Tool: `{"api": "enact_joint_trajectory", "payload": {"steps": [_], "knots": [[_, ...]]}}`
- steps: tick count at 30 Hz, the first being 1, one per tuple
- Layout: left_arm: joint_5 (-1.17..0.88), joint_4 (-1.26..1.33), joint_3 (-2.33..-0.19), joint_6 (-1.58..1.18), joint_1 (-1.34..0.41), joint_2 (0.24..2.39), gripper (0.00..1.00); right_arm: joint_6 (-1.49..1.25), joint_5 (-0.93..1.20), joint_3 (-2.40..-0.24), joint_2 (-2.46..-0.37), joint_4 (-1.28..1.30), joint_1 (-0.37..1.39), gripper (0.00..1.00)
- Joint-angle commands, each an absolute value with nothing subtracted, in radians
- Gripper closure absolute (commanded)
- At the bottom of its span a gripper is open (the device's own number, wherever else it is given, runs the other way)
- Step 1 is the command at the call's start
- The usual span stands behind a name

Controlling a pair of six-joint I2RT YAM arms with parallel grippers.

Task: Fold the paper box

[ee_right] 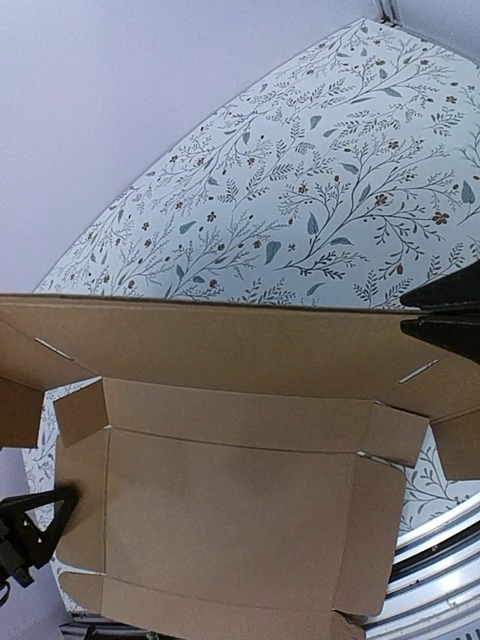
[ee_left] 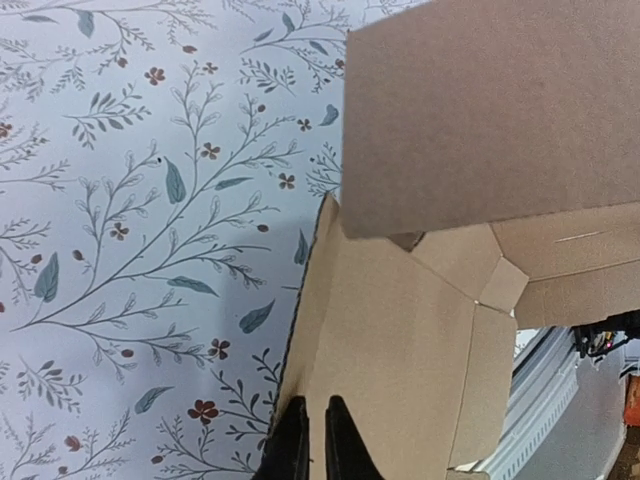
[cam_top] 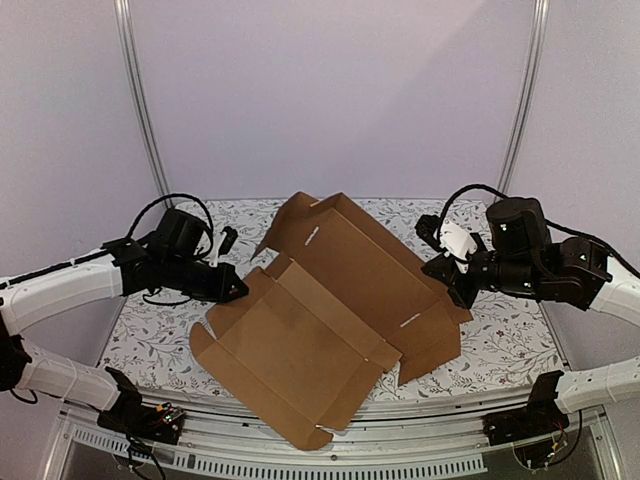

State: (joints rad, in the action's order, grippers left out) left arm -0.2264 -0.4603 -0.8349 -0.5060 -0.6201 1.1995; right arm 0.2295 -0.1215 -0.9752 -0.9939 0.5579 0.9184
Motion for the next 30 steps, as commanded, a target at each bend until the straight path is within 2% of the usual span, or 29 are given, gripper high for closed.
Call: {"api": "enact_joint_trajectory", "payload": {"steps": [1,8,17,30], "knots": [[-0.094,-0.5,-0.823,-0.494,-0.63,1.229,0.93,0.23,-0.109,-0.987,-0.972,0.562,0.929,1.0],[-0.119,-0.425,-0.773,-0.498,-0.628,1.298,0.96,0.241,-0.057,-0.935,-0.937,0.514,0.932,1.0],[-0.334,-0.238,-0.687,-0.561,-0.561,1.357,1.0,0.266,-0.049,-0.89,-0.885,0.493,0.946,1.0],[-0.365,-0.16,-0.654,-0.612,-0.506,1.233,1.0,0.268,-0.074,-0.896,-0.892,0.503,0.96,1.0]]}}
